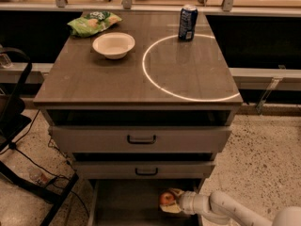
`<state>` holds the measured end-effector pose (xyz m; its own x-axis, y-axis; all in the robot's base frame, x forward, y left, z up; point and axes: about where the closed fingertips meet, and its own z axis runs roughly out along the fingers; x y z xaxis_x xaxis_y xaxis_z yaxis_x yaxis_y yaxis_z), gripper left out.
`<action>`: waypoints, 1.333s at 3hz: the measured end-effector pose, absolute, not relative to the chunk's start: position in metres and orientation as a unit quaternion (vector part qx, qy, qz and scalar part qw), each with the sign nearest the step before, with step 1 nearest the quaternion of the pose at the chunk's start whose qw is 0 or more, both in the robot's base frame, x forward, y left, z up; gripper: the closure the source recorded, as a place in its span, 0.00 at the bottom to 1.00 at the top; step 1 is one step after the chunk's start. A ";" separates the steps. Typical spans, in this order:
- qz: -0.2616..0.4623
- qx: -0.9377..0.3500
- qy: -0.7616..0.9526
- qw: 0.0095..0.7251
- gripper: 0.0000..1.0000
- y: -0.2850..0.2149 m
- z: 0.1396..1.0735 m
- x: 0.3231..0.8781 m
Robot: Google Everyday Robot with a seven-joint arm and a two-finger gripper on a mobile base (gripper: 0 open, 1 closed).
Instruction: Place apple into bottom drawer
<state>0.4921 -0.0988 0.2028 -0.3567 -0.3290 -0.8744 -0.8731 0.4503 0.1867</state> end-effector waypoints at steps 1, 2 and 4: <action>0.325 -0.410 0.751 0.403 1.00 -0.073 0.196 0.496; 0.313 -0.422 0.753 0.395 1.00 -0.044 0.183 0.501; 0.299 -0.435 0.757 0.385 1.00 -0.015 0.169 0.506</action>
Offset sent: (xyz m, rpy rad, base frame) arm 0.0182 0.0890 -0.0370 -0.1202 -0.0320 0.0230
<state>0.5061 -0.0149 0.1688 -0.3244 -0.4291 -0.8430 -0.8892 0.4422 0.1171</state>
